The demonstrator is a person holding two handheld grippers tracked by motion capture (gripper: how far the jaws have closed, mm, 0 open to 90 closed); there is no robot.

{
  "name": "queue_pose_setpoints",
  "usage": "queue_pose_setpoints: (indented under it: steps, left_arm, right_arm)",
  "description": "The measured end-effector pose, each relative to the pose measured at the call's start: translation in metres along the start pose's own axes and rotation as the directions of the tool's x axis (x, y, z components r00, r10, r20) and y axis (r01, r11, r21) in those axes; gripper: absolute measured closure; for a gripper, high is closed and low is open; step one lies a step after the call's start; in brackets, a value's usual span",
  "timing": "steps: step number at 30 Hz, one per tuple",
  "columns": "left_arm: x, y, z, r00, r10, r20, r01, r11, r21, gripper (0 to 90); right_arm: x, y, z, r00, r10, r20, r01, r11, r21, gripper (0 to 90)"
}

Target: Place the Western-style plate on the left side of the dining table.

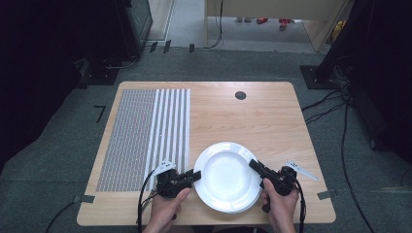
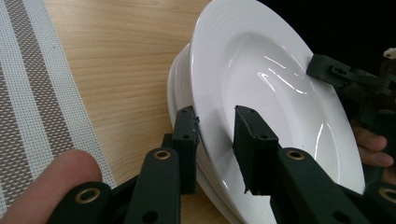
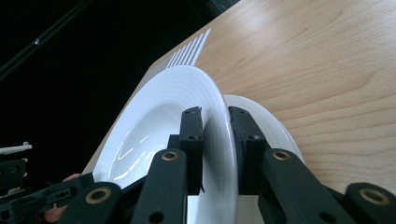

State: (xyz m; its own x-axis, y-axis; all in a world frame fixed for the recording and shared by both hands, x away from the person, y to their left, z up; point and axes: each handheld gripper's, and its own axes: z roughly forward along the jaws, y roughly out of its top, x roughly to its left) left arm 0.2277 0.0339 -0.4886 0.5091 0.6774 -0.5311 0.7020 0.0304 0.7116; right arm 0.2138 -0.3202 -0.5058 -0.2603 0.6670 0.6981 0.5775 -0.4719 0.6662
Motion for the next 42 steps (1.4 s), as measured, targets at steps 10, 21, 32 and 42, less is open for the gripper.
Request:
queue_pose_setpoints:
  steps: [10, 21, 32, 42]
  left_arm:
    - [0.003, 0.003, -0.002, 0.9999, -0.012, 0.004, 0.012, 0.9999, 0.006, 71.3]
    - [0.012, 0.018, -0.014, 0.9996, -0.03, 0.0, 0.03, 0.9995, -0.013, 74.0]
    - [0.026, 0.035, -0.031, 0.9983, -0.057, -0.014, 0.056, 0.9976, -0.041, 74.9]
    - [0.04, 0.054, -0.055, 0.9965, -0.078, -0.03, 0.074, 0.9922, -0.1, 76.4]
  right_arm:
    - [0.005, 0.003, 0.003, 1.0, 0.006, 0.003, -0.006, 1.0, 0.002, 77.8]
    - [0.015, 0.003, 0.015, 1.0, -0.003, 0.001, 0.003, 1.0, 0.026, 76.7]
    - [0.031, 0.011, 0.038, 0.9999, 0.0, -0.011, 0.001, 0.999, 0.05, 76.3]
    - [0.053, 0.018, 0.065, 0.9989, -0.006, -0.047, 0.01, 0.997, 0.071, 76.0]
